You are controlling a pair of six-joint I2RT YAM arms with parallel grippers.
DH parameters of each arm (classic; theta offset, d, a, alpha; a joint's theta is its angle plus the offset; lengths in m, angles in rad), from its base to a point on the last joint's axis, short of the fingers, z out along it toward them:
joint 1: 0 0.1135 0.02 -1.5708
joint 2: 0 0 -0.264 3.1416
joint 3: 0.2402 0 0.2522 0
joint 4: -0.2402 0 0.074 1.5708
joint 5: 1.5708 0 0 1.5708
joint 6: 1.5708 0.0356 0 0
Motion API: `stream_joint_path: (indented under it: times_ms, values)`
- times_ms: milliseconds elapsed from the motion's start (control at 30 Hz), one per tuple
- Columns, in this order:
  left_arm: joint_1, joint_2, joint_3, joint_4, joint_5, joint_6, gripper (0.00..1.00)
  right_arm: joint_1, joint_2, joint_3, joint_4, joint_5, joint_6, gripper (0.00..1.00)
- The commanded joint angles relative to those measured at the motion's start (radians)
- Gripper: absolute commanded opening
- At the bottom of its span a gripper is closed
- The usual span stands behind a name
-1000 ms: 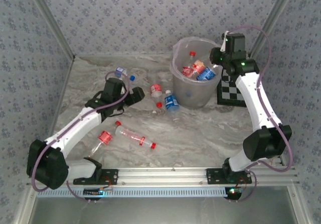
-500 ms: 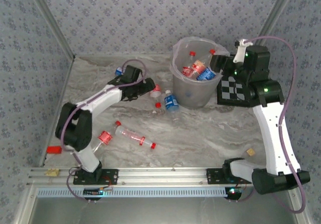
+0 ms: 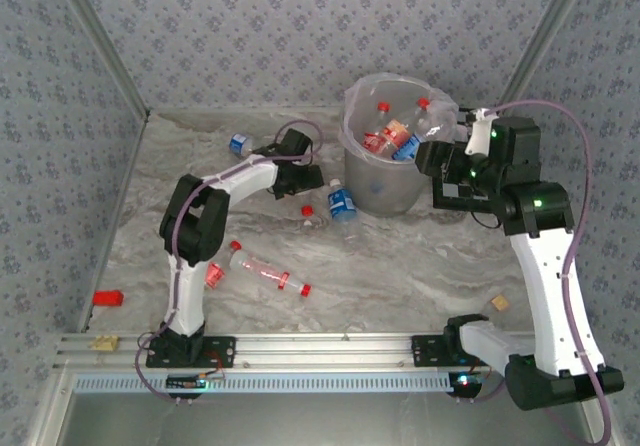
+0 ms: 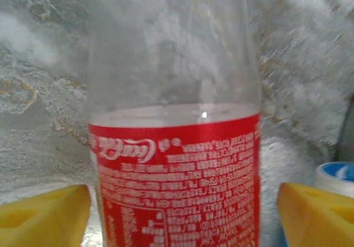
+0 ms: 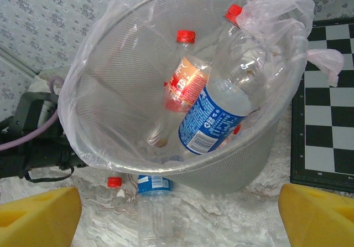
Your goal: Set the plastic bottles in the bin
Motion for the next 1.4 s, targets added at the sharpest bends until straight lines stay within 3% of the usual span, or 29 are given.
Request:
stream_joint_path:
  times_ms: [0, 167, 400, 500, 633, 867, 967, 1133, 1367]
  values:
    - [-0.009, 0.020, 0.027, -0.040, -0.052, 0.017, 0.74, -0.008, -0.009, -0.008, -0.021, -0.019, 0.016, 0.93]
    - [-0.008, 0.004, 0.003, -0.037, -0.062, 0.027, 0.56, -0.010, -0.017, -0.013, 0.003, -0.043, 0.032, 0.92]
    - [-0.011, -0.107, -0.041, -0.074, -0.066, 0.081, 0.50, 0.014, -0.003, 0.020, 0.193, -0.159, 0.141, 0.86]
    - [-0.015, -0.230, -0.155, -0.014, -0.080, 0.113, 0.50, 0.076, 0.023, 0.013, 0.297, -0.214, 0.148, 0.83]
    - [-0.042, -0.448, -0.386, 0.163, -0.045, 0.190, 0.48, 0.184, 0.100, 0.066, 0.291, -0.187, 0.146, 0.80]
    - [-0.083, -0.823, -0.689, 0.455, 0.085, 0.320, 0.32, 0.342, 0.269, 0.159, 0.299, -0.140, 0.109, 0.78]
    - [-0.105, -0.925, -0.742, 0.525, 0.129, 0.353, 0.28, 0.368, 0.356, 0.224, 0.268, -0.158, 0.103, 0.83]
    - [-0.136, -0.980, -0.751, 0.556, 0.184, 0.411, 0.24, 0.389, 0.490, 0.322, 0.221, -0.248, 0.097, 1.00]
    - [-0.175, -0.947, -0.710, 0.560, 0.221, 0.460, 0.21, 0.413, 0.618, 0.424, 0.143, -0.295, 0.077, 1.00]
